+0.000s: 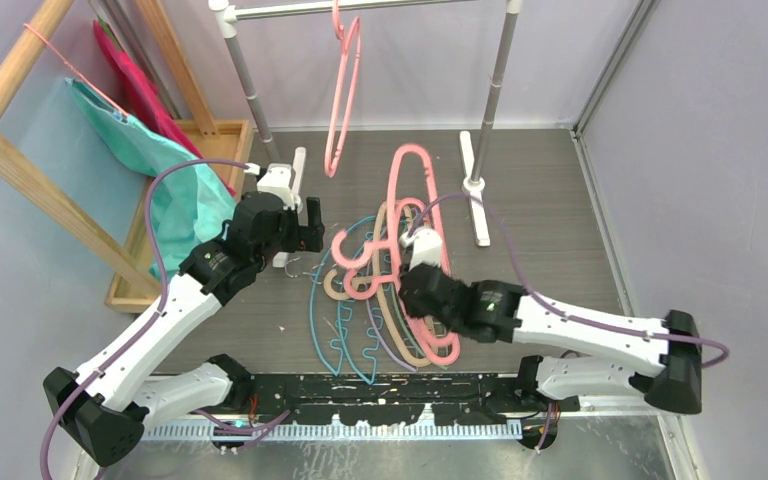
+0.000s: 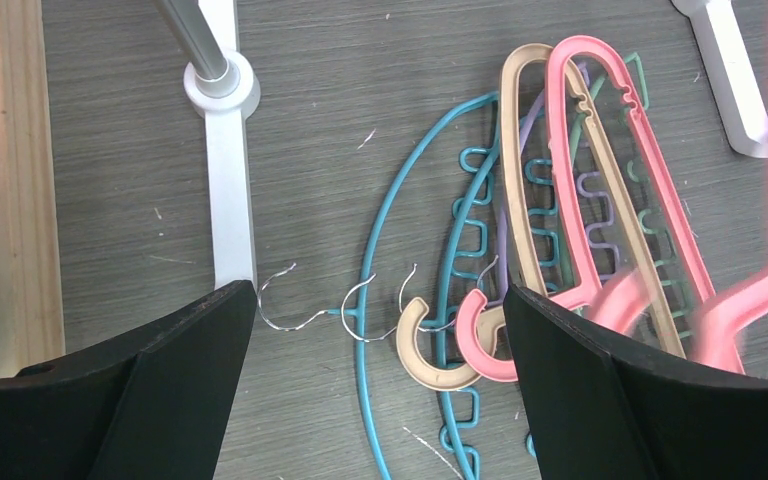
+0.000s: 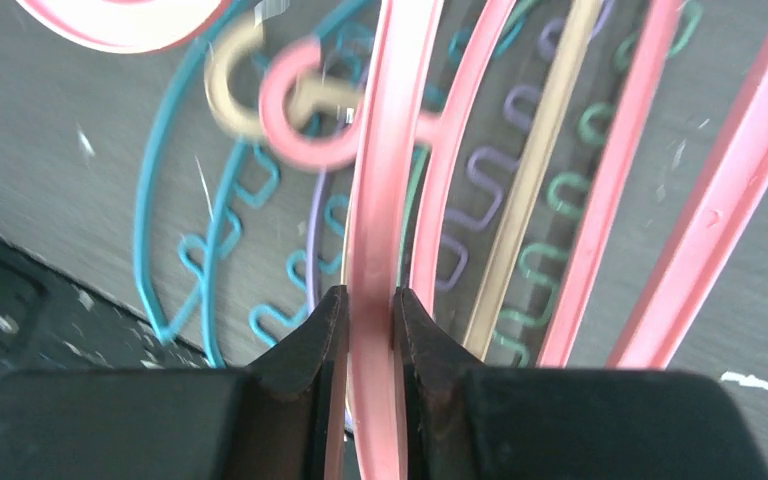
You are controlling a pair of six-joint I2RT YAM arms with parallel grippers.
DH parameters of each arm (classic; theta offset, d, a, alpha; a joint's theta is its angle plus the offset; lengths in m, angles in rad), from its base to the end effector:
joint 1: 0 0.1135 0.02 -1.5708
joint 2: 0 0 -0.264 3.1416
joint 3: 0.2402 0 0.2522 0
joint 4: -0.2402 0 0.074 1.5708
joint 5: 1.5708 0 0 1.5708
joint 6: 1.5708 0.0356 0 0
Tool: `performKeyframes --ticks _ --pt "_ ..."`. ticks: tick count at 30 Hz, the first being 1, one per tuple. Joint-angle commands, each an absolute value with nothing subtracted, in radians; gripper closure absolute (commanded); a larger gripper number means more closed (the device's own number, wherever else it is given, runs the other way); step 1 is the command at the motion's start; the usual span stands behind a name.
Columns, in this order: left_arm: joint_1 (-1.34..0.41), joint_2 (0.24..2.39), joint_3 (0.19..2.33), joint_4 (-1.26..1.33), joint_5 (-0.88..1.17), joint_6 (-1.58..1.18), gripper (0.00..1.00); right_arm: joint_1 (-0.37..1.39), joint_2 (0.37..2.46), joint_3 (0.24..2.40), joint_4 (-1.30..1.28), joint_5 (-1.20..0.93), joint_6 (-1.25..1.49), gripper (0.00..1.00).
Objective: Organize the hangers
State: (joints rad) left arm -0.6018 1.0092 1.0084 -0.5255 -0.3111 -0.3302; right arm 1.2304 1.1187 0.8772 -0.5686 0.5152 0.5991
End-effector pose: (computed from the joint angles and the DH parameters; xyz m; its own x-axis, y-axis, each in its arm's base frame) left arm 0.1856 -0.1143 0.3426 -0.4957 -0.0340 -0.8678 0.1692 0.9763 -0.1349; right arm 0.0931 0.2102 0.2746 -0.5983 -0.2195 -0.7706 -0.4474 0.8894 0.0940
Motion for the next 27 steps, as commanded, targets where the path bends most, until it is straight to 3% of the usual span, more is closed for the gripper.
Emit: performKeyframes --ticks 1,4,8,15,27 --pt "-0.598 0.979 1.002 -0.499 -0.329 -0.339 0.02 1.034 1.024 1.0 -0.539 0.462 0.505 0.99" --pt "-0.598 0.973 0.995 -0.493 -0.328 -0.346 0.02 0.821 1.009 1.06 -0.46 0.26 0.461 0.99" --pt "-0.598 0.973 0.993 -0.495 -0.326 -0.351 0.02 0.669 1.064 1.188 -0.41 -0.012 0.443 0.99" --pt "-0.598 0.972 0.988 -0.493 -0.337 -0.35 0.02 0.54 1.156 1.25 -0.268 -0.351 0.533 0.99" --pt "-0.598 0.987 1.008 -0.5 -0.35 -0.338 0.02 0.367 1.32 1.335 0.176 -0.652 0.854 0.99"
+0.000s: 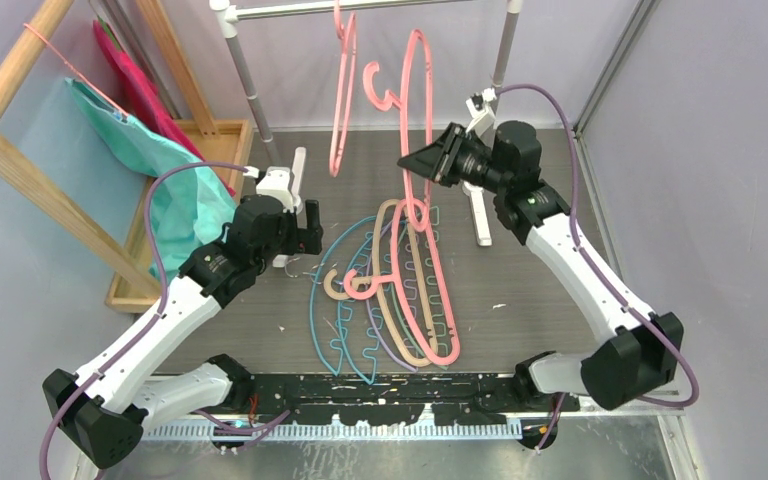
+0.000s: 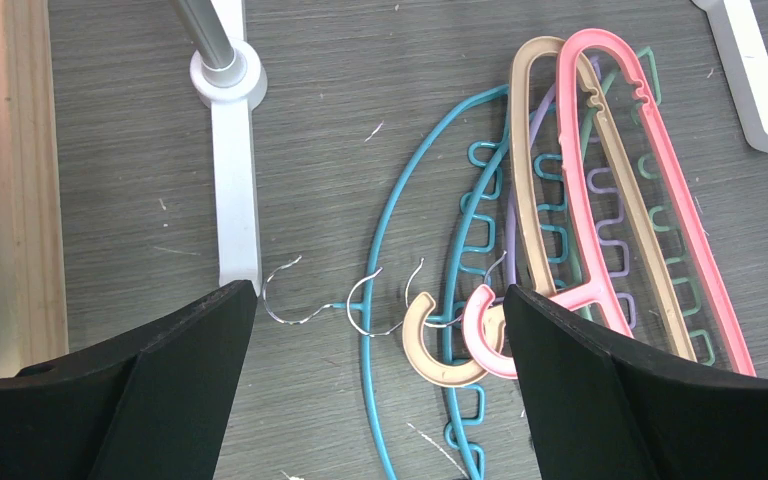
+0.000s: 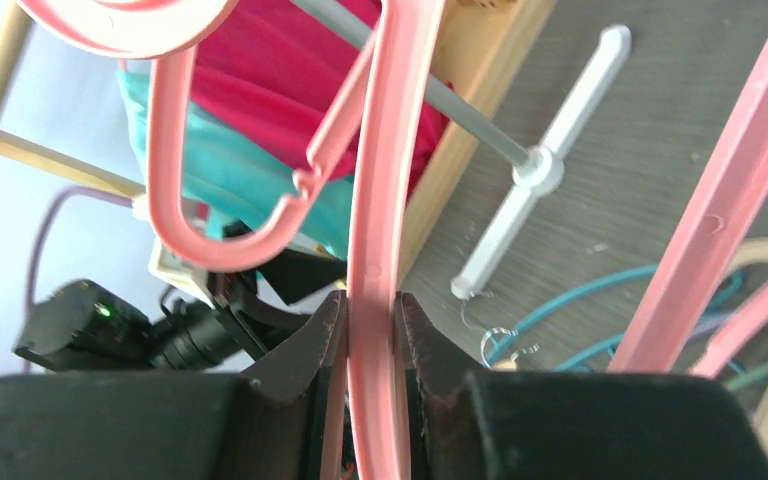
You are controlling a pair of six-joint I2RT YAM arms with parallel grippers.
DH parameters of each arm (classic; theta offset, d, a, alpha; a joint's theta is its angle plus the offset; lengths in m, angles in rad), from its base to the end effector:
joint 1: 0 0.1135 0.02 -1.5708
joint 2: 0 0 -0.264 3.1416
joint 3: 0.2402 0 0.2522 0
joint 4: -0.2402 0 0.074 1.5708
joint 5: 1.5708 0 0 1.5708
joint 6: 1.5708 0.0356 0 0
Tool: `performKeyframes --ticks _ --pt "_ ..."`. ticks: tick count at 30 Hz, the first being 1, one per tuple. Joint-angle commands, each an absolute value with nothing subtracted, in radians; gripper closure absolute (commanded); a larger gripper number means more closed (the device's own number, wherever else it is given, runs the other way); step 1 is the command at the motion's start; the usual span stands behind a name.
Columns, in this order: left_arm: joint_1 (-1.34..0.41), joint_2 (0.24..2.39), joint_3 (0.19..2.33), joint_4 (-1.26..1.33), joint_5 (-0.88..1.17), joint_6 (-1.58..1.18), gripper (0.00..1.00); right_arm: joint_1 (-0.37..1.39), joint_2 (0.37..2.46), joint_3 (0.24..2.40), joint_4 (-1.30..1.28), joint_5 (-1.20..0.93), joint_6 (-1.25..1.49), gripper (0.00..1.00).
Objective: Organize the hangers
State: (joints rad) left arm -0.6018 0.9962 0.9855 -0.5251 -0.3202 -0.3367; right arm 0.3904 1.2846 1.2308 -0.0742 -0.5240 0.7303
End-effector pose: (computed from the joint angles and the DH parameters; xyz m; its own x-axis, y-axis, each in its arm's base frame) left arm 0.1834 -0.1124 0.3374 -0.5010 -0.0363 -0.8647 0.1576 0.9786 -0.1324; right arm 0.2681 0.1296 0.4001 -0.6139 0.3720 -0.6963 -0.5086 0.4882 0.7092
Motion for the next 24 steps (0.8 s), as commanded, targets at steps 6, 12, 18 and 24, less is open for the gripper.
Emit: performKeyframes --ticks 6,12,18,24 --pt "-0.597 0.987 1.006 -0.509 -0.364 -0.333 0.02 0.365 1.412 1.439 0.276 -0.639 0.94 0.99" --pt "-0.598 0.98 1.012 -0.524 -0.376 -0.326 0.02 0.357 1.49 1.51 0.365 -0.61 1.005 0.99" --pt "-0.598 0.973 1.025 -0.547 -0.385 -0.318 0.02 0.357 1.564 1.556 0.368 -0.542 1.05 0.99" --pt "-0.598 0.973 1.026 -0.553 -0.389 -0.318 0.02 0.357 1.643 1.609 0.427 -0.516 1.146 0.99"
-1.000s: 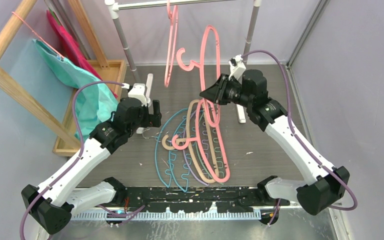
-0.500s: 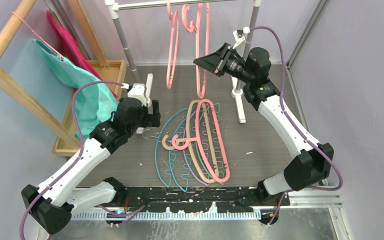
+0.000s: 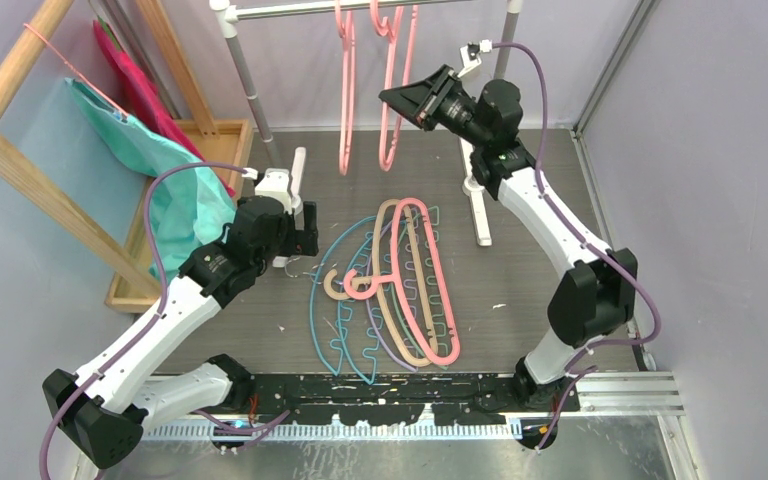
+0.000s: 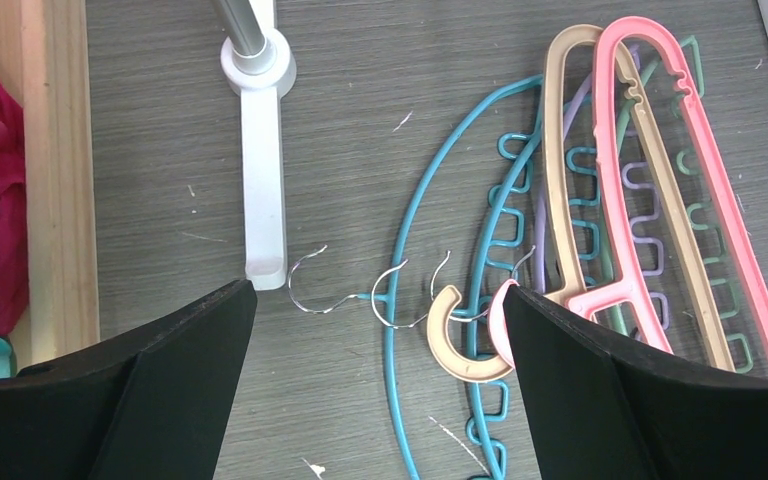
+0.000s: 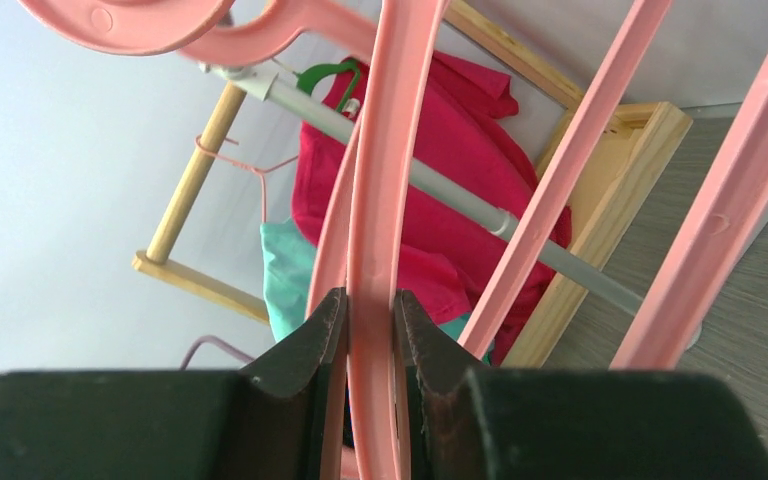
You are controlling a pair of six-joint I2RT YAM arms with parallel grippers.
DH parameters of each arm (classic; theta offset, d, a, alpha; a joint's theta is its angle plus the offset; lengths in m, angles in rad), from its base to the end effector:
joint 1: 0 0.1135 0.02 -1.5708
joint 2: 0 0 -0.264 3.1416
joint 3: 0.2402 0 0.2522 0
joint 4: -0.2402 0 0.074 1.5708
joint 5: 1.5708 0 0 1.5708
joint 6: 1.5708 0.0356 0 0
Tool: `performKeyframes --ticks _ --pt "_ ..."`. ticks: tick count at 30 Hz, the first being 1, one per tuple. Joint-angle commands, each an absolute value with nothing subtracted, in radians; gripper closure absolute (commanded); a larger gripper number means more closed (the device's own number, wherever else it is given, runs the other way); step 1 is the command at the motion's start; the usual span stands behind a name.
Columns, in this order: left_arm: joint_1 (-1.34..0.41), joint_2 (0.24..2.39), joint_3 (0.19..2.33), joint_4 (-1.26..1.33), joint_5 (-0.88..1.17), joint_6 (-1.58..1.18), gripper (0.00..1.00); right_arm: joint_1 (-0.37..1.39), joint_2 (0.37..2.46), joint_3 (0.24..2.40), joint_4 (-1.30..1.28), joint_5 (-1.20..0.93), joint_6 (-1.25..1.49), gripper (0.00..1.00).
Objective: Organize the hangers
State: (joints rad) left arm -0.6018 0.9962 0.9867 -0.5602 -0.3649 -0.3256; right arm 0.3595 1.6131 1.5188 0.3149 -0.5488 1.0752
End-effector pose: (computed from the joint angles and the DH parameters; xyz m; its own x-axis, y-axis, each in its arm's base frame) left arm 0.1822 -0.1097 0.3349 -0.5112 -0.0114 -0.8594 0.1242 0.9884 -0.0870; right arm 0.3515 0.1520 0.4368 -0.5858 0.5816 -0.5644 -0.5495 0.2269 0.8041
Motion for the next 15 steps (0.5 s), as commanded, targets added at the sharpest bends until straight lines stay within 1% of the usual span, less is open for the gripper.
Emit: performKeyframes --ticks 1,10,11,12,15 --pt "-0.598 0.974 1.026 -0.554 -0.387 -0.318 0.02 0.356 1.653 1.62 0.426 -0.513 1.149 0.99" --pt "-0.597 0.988 1.022 -0.551 -0.382 -0.319 0.02 0.361 1.691 1.607 0.361 -0.515 1.137 0.99" --pt "-0.598 0.991 1.022 -0.548 -0.379 -0.321 0.02 0.361 1.696 1.602 0.35 -0.528 1.131 0.96" --pt "-0.598 0.994 1.022 -0.549 -0.377 -0.322 0.02 0.361 1.699 1.598 0.344 -0.542 1.125 0.9" --pt "-0.598 0.999 1.024 -0.55 -0.371 -0.326 0.02 0.361 1.688 1.563 0.349 -0.567 1.105 0.64"
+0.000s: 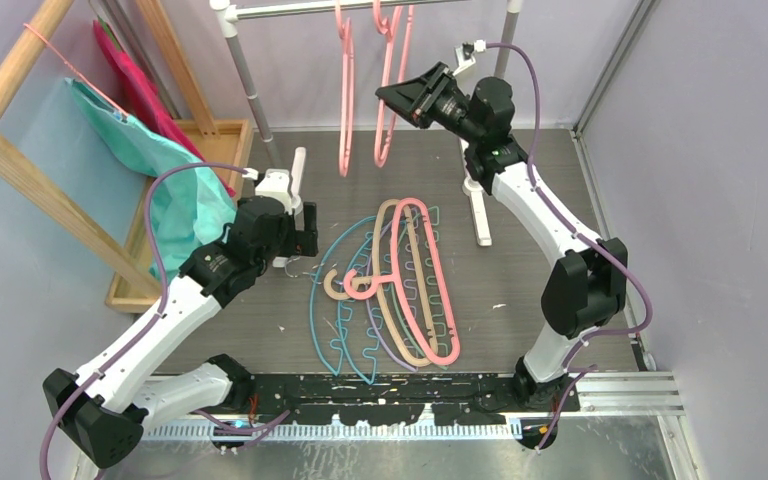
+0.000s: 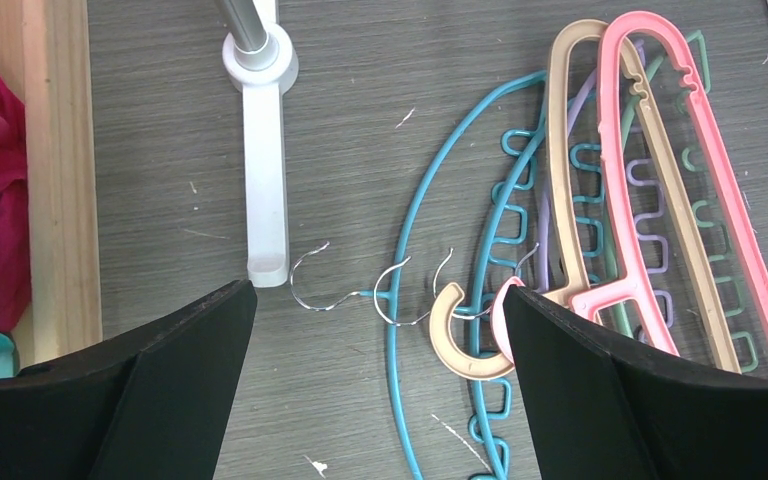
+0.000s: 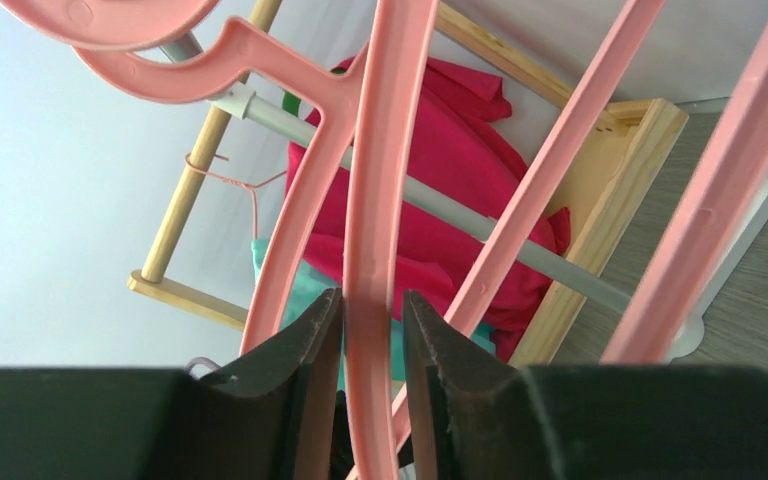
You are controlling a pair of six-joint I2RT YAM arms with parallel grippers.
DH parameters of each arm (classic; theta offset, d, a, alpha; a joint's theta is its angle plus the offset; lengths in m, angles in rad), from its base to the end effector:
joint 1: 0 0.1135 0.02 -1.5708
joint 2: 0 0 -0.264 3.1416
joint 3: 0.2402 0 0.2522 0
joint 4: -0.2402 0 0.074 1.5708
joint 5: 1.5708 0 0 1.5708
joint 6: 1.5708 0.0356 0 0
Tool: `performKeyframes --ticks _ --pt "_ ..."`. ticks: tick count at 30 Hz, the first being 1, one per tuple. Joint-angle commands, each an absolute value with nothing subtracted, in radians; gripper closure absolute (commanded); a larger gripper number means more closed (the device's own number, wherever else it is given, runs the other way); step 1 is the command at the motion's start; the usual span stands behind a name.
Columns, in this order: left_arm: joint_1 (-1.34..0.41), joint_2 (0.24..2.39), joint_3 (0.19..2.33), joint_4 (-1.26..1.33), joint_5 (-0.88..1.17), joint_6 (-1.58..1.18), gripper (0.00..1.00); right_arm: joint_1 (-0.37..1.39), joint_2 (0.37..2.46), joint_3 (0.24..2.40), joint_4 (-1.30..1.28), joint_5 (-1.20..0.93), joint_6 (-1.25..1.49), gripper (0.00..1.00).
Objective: Organize the hangers
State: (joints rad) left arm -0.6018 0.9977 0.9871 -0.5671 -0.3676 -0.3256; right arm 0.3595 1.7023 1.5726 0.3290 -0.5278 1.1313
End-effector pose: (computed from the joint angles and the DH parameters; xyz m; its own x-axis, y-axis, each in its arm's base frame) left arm 0.1822 -0.1096 0.3342 -0.5161 -0.0077 -0.8565 0.1214 0.9892 -0.0820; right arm 0.3756 0.1603 0.4238 -0.6144 0.6043 -0.5073 -0.4936 0.2072 0.8446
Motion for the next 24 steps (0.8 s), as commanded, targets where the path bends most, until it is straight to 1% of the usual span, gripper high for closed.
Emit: performKeyframes --ticks 1,3,6,7,8,10,14,20,22,24 --pt "-0.598 0.999 1.025 -0.551 -0.37 -0.326 0.02 0.361 1.673 1.546 0.353 -0.565 1.093 0.56" --pt "-0.598 1.0 1.027 -0.554 -0.373 -0.326 0.02 0.361 1.628 1.506 0.345 -0.546 1.054 0.36" --pt "-0.597 1.002 1.028 -0.554 -0.372 -0.326 0.02 0.362 1.536 1.438 0.326 -0.508 0.977 0.13" --pt "-0.597 1.003 1.029 -0.554 -0.371 -0.326 0.02 0.36 1.501 1.405 0.336 -0.499 0.956 0.03" --pt "-0.598 1.006 1.03 -0.556 -0.367 -0.327 0.02 0.359 1.464 1.368 0.335 -0.489 0.934 0.0" --pt "-0.597 1.009 1.031 -0.56 -0.364 -0.328 0.02 0.359 1.376 1.293 0.298 -0.463 0.861 0.0" --pt "-0.598 1.009 1.024 -0.558 -0.374 -0.329 0.02 0.36 1.237 1.177 0.123 -0.384 0.686 0.0" --pt "-0.598 1.037 1.033 -0.557 -0.381 -0.324 0.02 0.375 1.049 0.979 -0.203 -0.153 0.4 0.0" --pt "-0.598 1.044 1.031 -0.552 -0.384 -0.324 0.02 0.402 1.01 0.903 -0.282 -0.104 0.357 0.01" --pt "-0.597 1.052 1.026 -0.54 -0.387 -0.325 0.02 0.488 0.985 0.823 -0.329 -0.041 0.34 0.04"
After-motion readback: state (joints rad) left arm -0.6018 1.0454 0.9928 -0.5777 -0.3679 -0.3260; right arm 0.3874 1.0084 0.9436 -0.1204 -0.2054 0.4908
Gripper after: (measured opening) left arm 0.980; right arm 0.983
